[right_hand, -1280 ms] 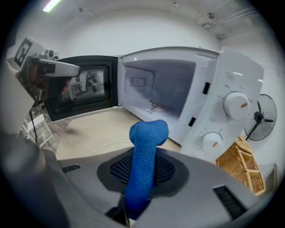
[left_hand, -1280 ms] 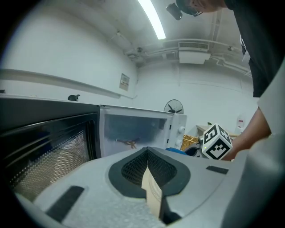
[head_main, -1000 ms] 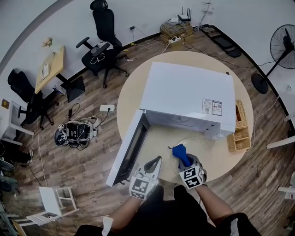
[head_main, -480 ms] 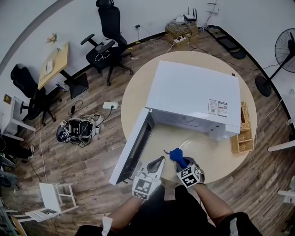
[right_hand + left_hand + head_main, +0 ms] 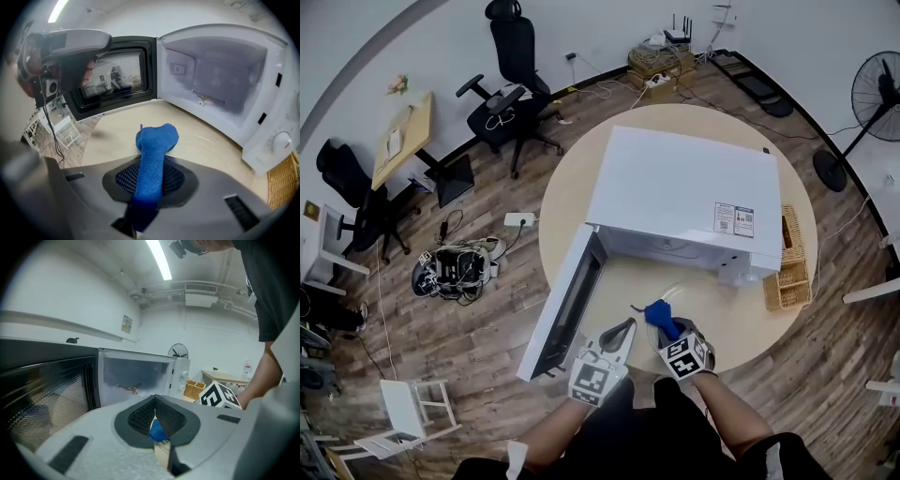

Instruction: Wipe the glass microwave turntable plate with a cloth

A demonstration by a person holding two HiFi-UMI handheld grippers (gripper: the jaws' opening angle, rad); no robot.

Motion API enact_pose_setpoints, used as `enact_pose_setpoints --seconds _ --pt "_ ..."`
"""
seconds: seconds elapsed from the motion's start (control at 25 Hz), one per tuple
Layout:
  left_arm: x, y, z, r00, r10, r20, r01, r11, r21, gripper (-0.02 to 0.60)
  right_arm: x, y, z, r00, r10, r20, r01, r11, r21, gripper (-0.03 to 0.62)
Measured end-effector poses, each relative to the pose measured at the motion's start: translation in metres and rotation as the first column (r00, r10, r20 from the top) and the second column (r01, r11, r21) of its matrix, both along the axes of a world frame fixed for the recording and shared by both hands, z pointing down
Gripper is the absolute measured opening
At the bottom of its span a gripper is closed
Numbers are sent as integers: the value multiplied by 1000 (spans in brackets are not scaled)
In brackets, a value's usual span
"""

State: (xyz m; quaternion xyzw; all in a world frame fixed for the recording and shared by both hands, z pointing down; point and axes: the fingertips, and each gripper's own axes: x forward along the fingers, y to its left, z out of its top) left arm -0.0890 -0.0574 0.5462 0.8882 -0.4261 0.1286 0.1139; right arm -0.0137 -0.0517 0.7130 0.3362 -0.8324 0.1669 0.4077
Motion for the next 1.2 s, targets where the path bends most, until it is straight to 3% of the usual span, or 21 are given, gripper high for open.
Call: enact_pose_setpoints --seconds 0.48,1.2 --pt "21 -6 1 999 42 22 -43 999 13 5 63 -24 1 988 142 -53 -141 989 36 75" --pt "45 -10 1 996 81 24 -81 997 14 5 176 -30 -1 908 403 -116 -396 915 76 75"
